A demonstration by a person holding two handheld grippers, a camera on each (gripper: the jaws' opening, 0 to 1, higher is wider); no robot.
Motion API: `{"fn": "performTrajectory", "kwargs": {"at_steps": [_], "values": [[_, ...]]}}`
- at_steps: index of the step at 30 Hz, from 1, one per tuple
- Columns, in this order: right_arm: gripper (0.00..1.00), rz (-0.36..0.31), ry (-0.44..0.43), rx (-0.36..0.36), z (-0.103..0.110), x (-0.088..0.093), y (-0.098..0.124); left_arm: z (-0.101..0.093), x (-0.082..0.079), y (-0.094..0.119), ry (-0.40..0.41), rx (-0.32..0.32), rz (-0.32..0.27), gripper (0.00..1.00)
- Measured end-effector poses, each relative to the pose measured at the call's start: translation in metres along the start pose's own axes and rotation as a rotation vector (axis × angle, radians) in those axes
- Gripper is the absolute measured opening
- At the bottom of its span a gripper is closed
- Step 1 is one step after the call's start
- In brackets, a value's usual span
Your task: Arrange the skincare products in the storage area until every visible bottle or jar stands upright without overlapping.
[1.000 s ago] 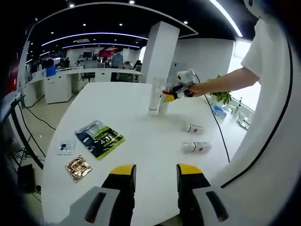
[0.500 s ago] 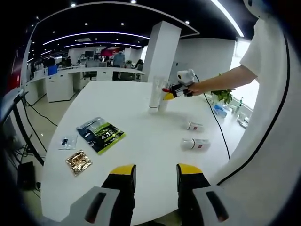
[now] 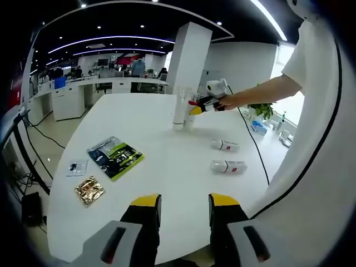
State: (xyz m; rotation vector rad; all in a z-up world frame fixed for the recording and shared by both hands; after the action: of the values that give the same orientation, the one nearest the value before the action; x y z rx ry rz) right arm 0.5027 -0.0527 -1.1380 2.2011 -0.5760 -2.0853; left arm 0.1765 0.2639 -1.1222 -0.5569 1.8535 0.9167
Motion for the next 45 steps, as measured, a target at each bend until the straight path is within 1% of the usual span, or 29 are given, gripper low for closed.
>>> {"fn": "performTrajectory", "kwargs": {"at_steps": [2, 6, 9, 11, 12, 14, 15, 16, 19, 20, 21, 22, 24, 26, 27, 28, 29, 31, 32, 33, 34, 35, 36, 37, 38, 40, 41, 43, 45], "values": [[0.30, -0.001, -0.001, -0.001, -0.001, 0.000, 0.000, 0.000, -0.001, 0.000, -0.023, 0.003, 0.007, 0.34], [0.30, -0.015, -0.012, -0.004, -0.001, 0.001, 0.000, 0.000, -0.007, -0.001, -0.018, -0.013, -0.019, 0.33], [0.30, -0.031, -0.025, -0.004, 0.000, 0.002, -0.001, -0.003, -0.005, -0.001, -0.022, -0.014, -0.013, 0.32], [0.31, -0.019, -0.028, -0.001, 0.000, 0.005, -0.001, -0.007, -0.003, -0.002, -0.026, -0.011, -0.004, 0.32], [0.34, -0.002, -0.049, -0.001, 0.002, 0.008, -0.002, -0.008, -0.003, -0.002, -0.027, -0.013, -0.001, 0.32], [0.41, -0.007, -0.065, 0.005, 0.004, 0.009, -0.003, -0.011, -0.003, -0.002, -0.024, -0.019, -0.006, 0.32], [0.42, -0.001, -0.073, 0.017, 0.004, 0.012, -0.003, -0.011, -0.004, -0.002, -0.022, -0.020, -0.008, 0.32], [0.42, 0.003, -0.075, 0.020, 0.003, 0.013, -0.002, -0.013, -0.004, -0.003, -0.019, -0.023, -0.011, 0.32], [0.42, 0.023, -0.118, 0.043, 0.005, 0.018, 0.006, -0.017, -0.006, -0.006, -0.014, -0.026, -0.016, 0.32], [0.42, 0.024, -0.119, 0.046, 0.006, 0.018, 0.008, -0.017, -0.006, -0.007, -0.011, -0.026, -0.021, 0.32], [0.43, 0.027, -0.128, 0.067, 0.010, 0.019, 0.017, -0.017, -0.006, -0.008, -0.005, -0.026, -0.028, 0.32], [0.44, 0.027, -0.144, 0.079, 0.011, 0.020, 0.020, -0.018, -0.006, -0.011, 0.002, -0.025, -0.035, 0.32], [0.47, 0.035, -0.206, 0.135, 0.021, 0.021, 0.036, -0.021, -0.009, -0.017, 0.017, -0.016, -0.041, 0.32], [0.48, 0.014, -0.234, 0.201, 0.029, 0.019, 0.051, -0.025, -0.013, -0.023, 0.015, 0.007, -0.048, 0.32], [0.49, -0.003, -0.271, 0.246, 0.035, 0.018, 0.060, -0.026, -0.015, -0.028, 0.015, 0.028, -0.055, 0.33], [0.50, 0.001, -0.323, 0.299, 0.046, 0.021, 0.070, -0.027, -0.016, -0.033, 0.017, 0.050, -0.055, 0.33], [0.50, 0.011, -0.334, 0.328, 0.055, 0.024, 0.077, -0.028, -0.017, -0.038, 0.011, 0.067, -0.055, 0.33], [0.49, 0.039, -0.314, 0.346, 0.073, 0.028, 0.084, -0.027, -0.017, -0.044, 0.007, 0.095, -0.065, 0.32], [0.47, 0.087, -0.322, 0.364, 0.087, 0.032, 0.089, -0.026, -0.018, -0.048, 0.011, 0.106, -0.070, 0.33], [0.47, 0.111, -0.326, 0.359, 0.098, 0.034, 0.090, -0.026, -0.019, -0.050, 0.010, 0.115, -0.074, 0.33], [0.46, 0.116, -0.324, 0.350, 0.107, 0.034, 0.090, -0.026, -0.020, -0.051, 0.010, 0.120, -0.078, 0.32], [0.46, 0.131, -0.340, 0.358, 0.122, 0.034, 0.090, -0.026, -0.022, -0.055, 0.021, 0.138, -0.084, 0.32], [0.46, 0.131, -0.352, 0.344, 0.137, 0.032, 0.089, -0.027, -0.025, -0.057, 0.028, 0.158, -0.086, 0.33], [0.45, 0.141, -0.359, 0.345, 0.145, 0.032, 0.088, -0.028, -0.026, -0.058, 0.025, 0.166, -0.087, 0.33], [0.42, 0.161, -0.351, 0.351, 0.151, 0.034, 0.087, -0.028, -0.029, -0.059, 0.008, 0.196, -0.088, 0.33], [0.40, 0.222, -0.352, 0.353, 0.165, 0.040, 0.085, -0.028, -0.033, -0.060, -0.001, 0.217, -0.093, 0.33], [0.39, 0.260, -0.349, 0.353, 0.168, 0.050, 0.084, -0.027, -0.034, -0.061, 0.004, 0.233, -0.098, 0.33], [0.37, 0.310, -0.340, 0.371, 0.173, 0.059, 0.082, -0.025, -0.035, -0.060, 0.000, 0.254, -0.102, 0.33], [0.33, 0.355, -0.331, 0.416, 0.174, 0.069, 0.081, -0.021, -0.034, -0.057, -0.011, 0.270, -0.101, 0.33]]}}
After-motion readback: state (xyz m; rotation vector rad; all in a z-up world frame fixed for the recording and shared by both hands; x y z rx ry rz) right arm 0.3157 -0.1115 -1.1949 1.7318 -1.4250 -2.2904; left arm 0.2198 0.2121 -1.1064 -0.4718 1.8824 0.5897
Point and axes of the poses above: the point that each gripper's makers call its tool centre point, and the gripper's own axes: y roughly backward along the fingers, z roughly to its left, x roughly out of its underside, the point moved 6 cm from there along y, roughly backward along the fingers, and after that the axes turned 14 degrees about -z, right-handed, at the moved point
